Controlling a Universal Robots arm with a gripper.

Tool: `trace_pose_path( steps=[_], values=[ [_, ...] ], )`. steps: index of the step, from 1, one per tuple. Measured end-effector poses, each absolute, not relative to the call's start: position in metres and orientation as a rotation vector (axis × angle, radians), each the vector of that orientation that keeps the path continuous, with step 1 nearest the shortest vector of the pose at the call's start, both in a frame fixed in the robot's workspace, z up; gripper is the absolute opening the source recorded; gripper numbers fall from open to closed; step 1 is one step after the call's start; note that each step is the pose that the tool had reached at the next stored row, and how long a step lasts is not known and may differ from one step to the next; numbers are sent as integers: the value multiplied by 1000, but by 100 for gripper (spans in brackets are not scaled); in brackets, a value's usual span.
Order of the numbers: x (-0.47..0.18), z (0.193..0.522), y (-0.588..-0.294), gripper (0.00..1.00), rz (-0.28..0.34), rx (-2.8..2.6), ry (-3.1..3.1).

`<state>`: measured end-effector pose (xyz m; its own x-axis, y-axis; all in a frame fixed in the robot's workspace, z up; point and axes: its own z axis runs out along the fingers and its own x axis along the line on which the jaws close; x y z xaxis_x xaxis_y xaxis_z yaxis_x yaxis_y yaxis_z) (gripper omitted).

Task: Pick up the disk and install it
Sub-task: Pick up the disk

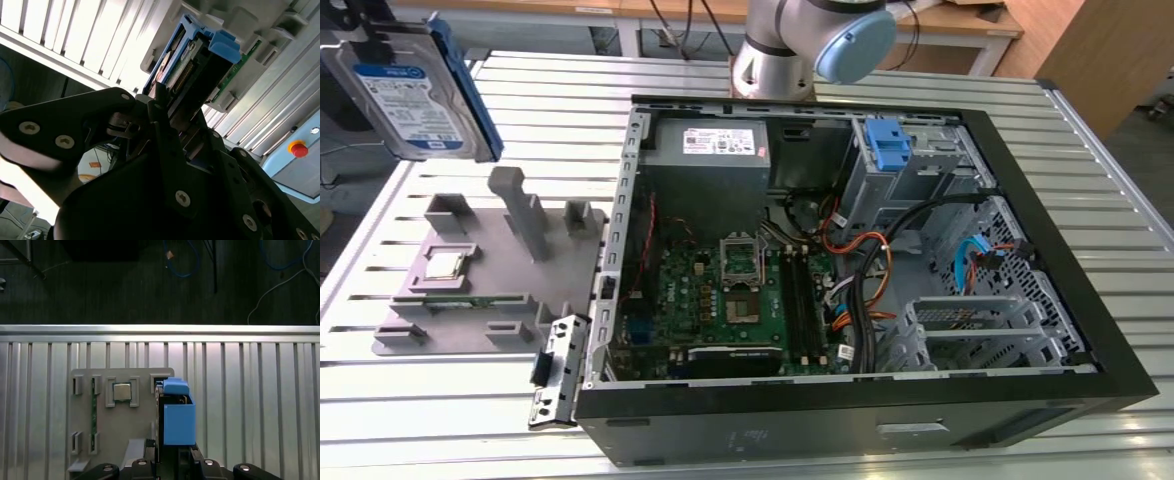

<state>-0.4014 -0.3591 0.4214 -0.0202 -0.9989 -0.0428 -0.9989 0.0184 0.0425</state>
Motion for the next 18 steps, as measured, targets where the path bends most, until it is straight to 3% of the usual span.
trace_pose_path(
  steps=[18],
  values=[
    [-401, 450, -359, 35, 95, -2198, 2241]
  ],
)
